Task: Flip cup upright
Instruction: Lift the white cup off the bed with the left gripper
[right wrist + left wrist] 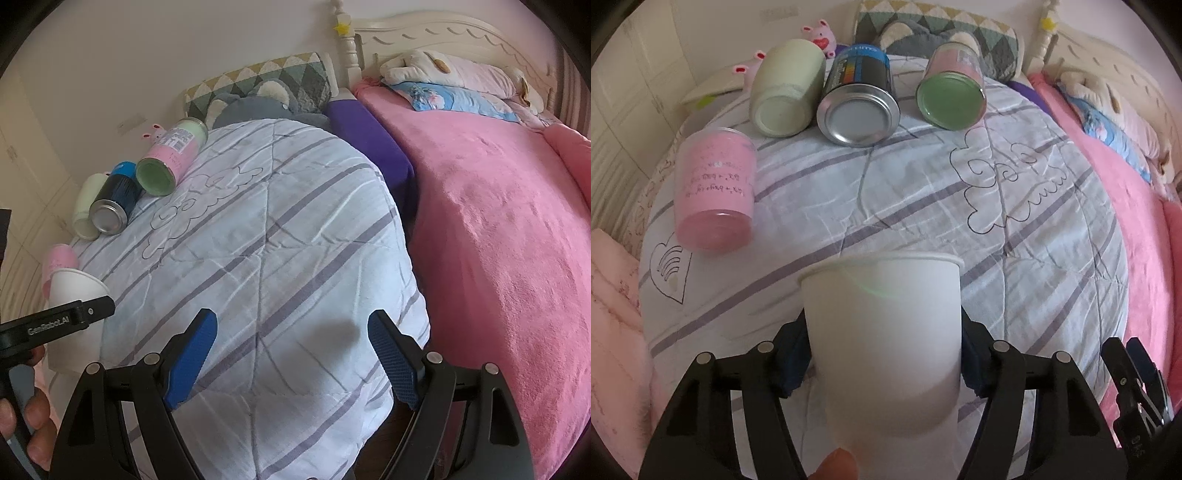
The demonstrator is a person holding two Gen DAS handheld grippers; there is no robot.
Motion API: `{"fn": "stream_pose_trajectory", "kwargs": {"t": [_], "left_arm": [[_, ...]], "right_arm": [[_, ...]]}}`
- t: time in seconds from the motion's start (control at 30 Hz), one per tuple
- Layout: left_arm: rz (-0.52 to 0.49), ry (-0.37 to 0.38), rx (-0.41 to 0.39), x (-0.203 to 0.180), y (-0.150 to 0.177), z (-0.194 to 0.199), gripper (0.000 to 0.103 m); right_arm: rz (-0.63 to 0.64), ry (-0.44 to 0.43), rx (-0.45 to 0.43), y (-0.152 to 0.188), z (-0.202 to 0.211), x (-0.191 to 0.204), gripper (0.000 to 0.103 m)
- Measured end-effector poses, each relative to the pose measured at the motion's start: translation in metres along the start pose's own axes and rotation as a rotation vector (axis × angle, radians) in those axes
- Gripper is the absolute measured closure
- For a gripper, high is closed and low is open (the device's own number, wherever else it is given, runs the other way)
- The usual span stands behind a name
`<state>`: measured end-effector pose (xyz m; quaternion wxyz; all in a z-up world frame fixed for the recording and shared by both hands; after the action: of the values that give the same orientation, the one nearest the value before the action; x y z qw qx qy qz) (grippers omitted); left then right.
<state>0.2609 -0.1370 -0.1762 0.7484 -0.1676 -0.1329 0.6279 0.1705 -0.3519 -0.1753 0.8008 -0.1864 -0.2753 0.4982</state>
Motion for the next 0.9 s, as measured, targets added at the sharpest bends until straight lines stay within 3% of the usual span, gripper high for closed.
{"fn": "stream_pose_trajectory", "kwargs": {"t": [0.27,0.4,0.53,0.67,0.9], "left_arm": [[-0.087,0.024,-0.116,-0.019,-0.006,0.023,0.036],[-0.188,0.043,-0.222,-0.051,-0.012,0.036,0.036],[-0.271,0.088,-0.272,-0.088,-0.021,0.038,0.036],[-0.333,0.115,-0.295,-0.121,-0.027,0.038,0.036],[-0.360,0.126,-0.261,-0.158,-0.042,0.021,0.036]], "right_arm": [[-0.022,0.003,-0.001,-0.001,-0.001,-0.010,0.018],[-0.049,0.007,-0.008,-0.002,0.001,-0.024,0.018],[-0.097,0.023,-0.016,-0.003,0.004,-0.047,0.018],[-0.136,0.044,-0.024,-0.006,0.006,-0.071,0.018],[-0.187,0.065,-0.030,-0.013,0.005,-0.103,0.018]]}}
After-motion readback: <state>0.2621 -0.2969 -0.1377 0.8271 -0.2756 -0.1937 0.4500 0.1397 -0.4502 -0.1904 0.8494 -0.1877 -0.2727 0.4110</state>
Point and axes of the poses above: each gripper's, at about its wrist camera, not at the fingertips, and z roughly against the way its jaws point, x to its left, y to its underside, the point moved 2 cm from there along -z, roughly the way its jaws point, and after that the axes turned 4 degrees about -z, right-handed, at the moved point
